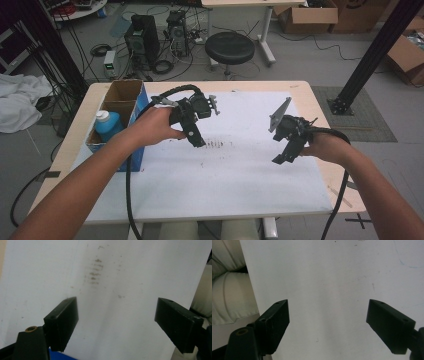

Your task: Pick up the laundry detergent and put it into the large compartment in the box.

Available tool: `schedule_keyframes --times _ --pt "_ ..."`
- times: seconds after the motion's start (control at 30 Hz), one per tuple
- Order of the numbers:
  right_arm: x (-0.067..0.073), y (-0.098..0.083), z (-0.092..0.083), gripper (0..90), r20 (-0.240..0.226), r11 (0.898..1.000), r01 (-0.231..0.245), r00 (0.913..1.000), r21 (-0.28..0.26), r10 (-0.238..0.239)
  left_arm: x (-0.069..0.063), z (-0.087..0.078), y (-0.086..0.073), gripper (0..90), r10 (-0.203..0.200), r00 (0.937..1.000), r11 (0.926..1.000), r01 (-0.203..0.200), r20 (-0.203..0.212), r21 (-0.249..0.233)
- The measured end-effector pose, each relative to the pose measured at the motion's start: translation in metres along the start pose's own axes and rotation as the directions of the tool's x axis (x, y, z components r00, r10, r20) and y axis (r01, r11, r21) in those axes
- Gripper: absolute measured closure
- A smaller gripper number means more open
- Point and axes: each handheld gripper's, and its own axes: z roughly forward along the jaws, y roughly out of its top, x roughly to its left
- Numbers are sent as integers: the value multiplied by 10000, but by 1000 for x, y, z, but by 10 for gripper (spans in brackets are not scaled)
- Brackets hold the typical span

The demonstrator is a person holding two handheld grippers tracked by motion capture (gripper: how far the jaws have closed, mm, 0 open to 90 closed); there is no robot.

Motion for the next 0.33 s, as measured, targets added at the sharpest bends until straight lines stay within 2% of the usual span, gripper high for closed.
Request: schedule_keyframes --times 0.33 --pt "1 2 1 183 -20 10000 18 10000 20 -18 1 -1 -3 199 -56 10000 10000 56 3 -41"
